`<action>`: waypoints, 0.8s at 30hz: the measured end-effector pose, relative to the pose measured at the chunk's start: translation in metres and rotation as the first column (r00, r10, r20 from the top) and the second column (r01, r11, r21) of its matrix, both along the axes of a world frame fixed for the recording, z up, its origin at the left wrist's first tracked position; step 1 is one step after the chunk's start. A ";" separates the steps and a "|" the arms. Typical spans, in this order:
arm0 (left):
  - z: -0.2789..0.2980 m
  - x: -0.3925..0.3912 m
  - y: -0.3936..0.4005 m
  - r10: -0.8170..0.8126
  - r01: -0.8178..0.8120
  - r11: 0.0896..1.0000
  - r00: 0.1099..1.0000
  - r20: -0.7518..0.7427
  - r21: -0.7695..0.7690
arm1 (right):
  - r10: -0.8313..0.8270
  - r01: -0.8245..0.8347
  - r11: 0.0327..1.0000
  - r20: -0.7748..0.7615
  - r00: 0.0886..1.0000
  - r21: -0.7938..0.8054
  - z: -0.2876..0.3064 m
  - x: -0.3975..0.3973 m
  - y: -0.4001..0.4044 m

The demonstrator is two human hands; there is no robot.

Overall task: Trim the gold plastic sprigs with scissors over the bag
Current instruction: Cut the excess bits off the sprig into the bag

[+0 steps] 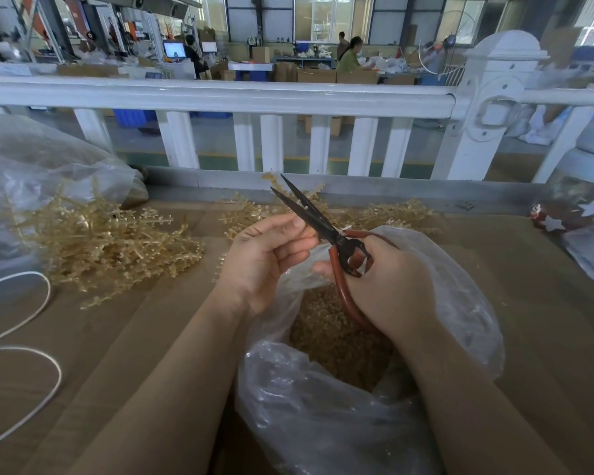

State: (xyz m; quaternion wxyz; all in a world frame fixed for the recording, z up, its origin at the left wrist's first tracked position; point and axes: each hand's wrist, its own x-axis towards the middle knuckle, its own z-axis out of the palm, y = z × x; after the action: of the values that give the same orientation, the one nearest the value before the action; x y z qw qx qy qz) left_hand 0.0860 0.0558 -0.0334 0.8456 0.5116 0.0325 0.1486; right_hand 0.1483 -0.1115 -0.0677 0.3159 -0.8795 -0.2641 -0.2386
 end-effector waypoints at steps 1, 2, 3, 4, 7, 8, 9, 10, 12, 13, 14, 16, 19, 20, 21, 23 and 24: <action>0.000 0.000 0.000 0.005 -0.005 1.000 1.000 0.006 0.003 | -0.002 0.002 1.000 0.002 1.000 -0.001 0.001 0.000 0.000; 0.000 0.000 0.000 0.009 -0.010 1.000 1.000 0.014 0.009 | -0.003 0.003 1.000 0.002 1.000 -0.001 0.001 0.000 0.000; 0.000 0.000 0.000 0.015 -0.015 1.000 1.000 0.023 0.015 | -0.002 0.002 1.000 0.000 1.000 0.000 0.001 0.000 0.000; 0.000 0.000 -0.001 0.022 -0.023 0.999 0.999 0.031 0.022 | 0.000 0.000 1.000 -0.002 1.000 0.002 0.002 0.000 0.000; 0.000 0.000 -0.001 0.046 -0.047 0.998 0.998 0.041 0.038 | 0.003 -0.003 1.000 0.009 1.000 0.005 0.002 -0.001 0.000; -0.001 0.000 -0.001 0.051 -0.053 0.998 0.998 0.040 0.046 | 0.007 -0.007 1.000 0.009 1.000 0.012 0.002 -0.001 0.000; 0.000 0.000 -0.002 0.056 -0.058 0.997 0.998 0.038 0.056 | 0.010 -0.011 1.000 0.012 1.000 0.020 0.002 -0.001 0.001; 0.000 0.000 -0.002 0.059 -0.062 0.996 0.998 0.036 0.070 | 0.012 -0.012 1.000 0.017 1.000 0.025 0.002 -0.001 0.000; -0.001 -0.001 -0.003 0.063 -0.066 0.993 0.997 0.032 0.099 | 0.012 -0.013 1.000 0.018 1.000 0.026 0.003 -0.002 0.000; -0.001 -0.001 -0.004 0.064 -0.067 0.991 0.997 0.031 0.112 | 0.012 -0.013 1.000 0.021 1.000 0.027 0.005 -0.003 0.001; -0.002 -0.001 -0.005 0.067 -0.070 0.990 0.997 0.034 0.123 | 0.009 -0.010 0.999 0.033 0.999 0.030 0.005 -0.004 0.001; -0.003 0.000 -0.006 0.074 -0.079 0.987 0.996 0.042 0.137 | -0.005 0.002 0.999 0.064 0.998 0.039 0.007 -0.006 0.001; -0.004 0.001 -0.006 0.079 -0.086 0.985 0.996 0.050 0.149 | -0.012 0.009 0.999 0.069 0.998 0.034 0.005 -0.005 0.001; -0.004 0.002 -0.006 0.077 -0.084 0.985 0.996 0.050 0.153 | -0.011 0.008 0.999 0.078 0.997 0.036 0.004 -0.005 0.001; -0.005 0.002 -0.006 0.073 -0.080 0.984 0.996 0.047 0.159 | -0.010 0.007 0.999 0.089 0.996 0.041 0.004 -0.004 0.001; -0.005 0.002 -0.005 0.072 -0.078 0.980 0.997 0.042 0.185 | -0.018 0.014 0.999 0.095 0.995 0.040 0.003 -0.004 0.001; -0.006 0.002 -0.004 0.079 -0.086 0.973 0.996 0.043 0.213 | -0.029 0.026 0.999 0.090 0.995 0.030 0.003 -0.004 0.001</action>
State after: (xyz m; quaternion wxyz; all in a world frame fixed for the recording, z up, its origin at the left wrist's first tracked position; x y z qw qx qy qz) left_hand 0.0881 0.0520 -0.0392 0.7790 0.5956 0.0231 0.1948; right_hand 0.1445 -0.1108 -0.0652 0.3129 -0.8666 -0.2627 -0.2864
